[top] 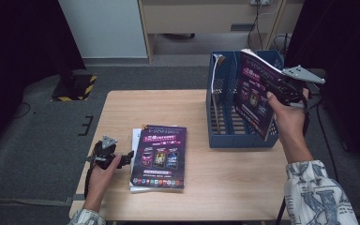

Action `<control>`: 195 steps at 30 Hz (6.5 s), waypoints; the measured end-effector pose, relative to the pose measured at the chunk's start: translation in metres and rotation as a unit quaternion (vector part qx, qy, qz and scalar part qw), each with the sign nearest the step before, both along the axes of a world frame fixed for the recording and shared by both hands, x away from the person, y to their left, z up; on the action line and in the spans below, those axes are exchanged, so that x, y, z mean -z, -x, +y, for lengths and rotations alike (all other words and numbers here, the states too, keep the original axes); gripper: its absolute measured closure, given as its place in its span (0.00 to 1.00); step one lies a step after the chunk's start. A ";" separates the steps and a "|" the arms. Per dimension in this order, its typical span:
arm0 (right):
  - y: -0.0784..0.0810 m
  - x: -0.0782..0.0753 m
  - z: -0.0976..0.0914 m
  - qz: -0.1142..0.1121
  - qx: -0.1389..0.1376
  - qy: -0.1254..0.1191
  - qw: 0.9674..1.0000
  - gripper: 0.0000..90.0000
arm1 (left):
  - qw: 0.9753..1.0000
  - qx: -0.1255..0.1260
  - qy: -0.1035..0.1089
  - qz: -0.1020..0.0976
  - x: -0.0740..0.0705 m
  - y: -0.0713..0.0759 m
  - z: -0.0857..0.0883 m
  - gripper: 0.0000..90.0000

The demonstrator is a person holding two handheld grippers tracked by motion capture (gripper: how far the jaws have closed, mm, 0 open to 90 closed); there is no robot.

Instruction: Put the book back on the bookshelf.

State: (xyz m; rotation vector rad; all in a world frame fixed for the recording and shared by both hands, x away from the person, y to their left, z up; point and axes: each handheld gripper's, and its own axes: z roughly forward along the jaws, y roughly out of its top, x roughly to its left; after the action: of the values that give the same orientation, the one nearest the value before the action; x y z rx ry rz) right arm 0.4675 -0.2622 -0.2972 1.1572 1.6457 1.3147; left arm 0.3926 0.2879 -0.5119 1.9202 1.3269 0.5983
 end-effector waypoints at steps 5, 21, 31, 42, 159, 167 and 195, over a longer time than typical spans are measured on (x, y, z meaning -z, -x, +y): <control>-0.007 0.005 0.000 0.009 0.011 -0.003 1.000 0.92 | 1.000 0.000 0.000 -0.001 0.000 0.000 0.000 0.05; -0.029 0.007 0.007 0.018 0.024 -0.004 1.000 0.92 | 1.000 0.003 -0.007 0.001 0.000 0.000 -0.001 0.05; -0.050 0.015 0.014 0.024 0.037 -0.018 0.999 0.92 | 1.000 0.000 -0.004 0.001 0.000 0.000 -0.001 0.05; -0.063 0.026 0.020 0.020 0.043 -0.022 0.999 0.92 | 1.000 0.003 -0.005 0.001 0.000 0.002 -0.002 0.05; -0.069 0.097 0.063 -0.038 0.069 0.069 0.994 0.91 | 1.000 0.001 -0.002 -0.004 -0.001 0.001 0.001 0.05; -0.067 0.099 0.063 -0.037 0.066 0.064 0.995 0.89 | 1.000 0.001 -0.003 -0.003 0.000 0.001 0.001 0.05; -0.057 0.101 0.060 -0.021 0.052 0.010 0.998 0.38 | 1.000 -0.001 -0.003 -0.003 0.000 0.001 0.002 0.05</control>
State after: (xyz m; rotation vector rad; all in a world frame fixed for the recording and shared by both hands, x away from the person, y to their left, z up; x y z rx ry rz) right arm 0.5247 -0.2026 -0.3980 1.1797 1.5431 1.2464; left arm 0.3916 0.2895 -0.5116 1.9214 1.3240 0.6094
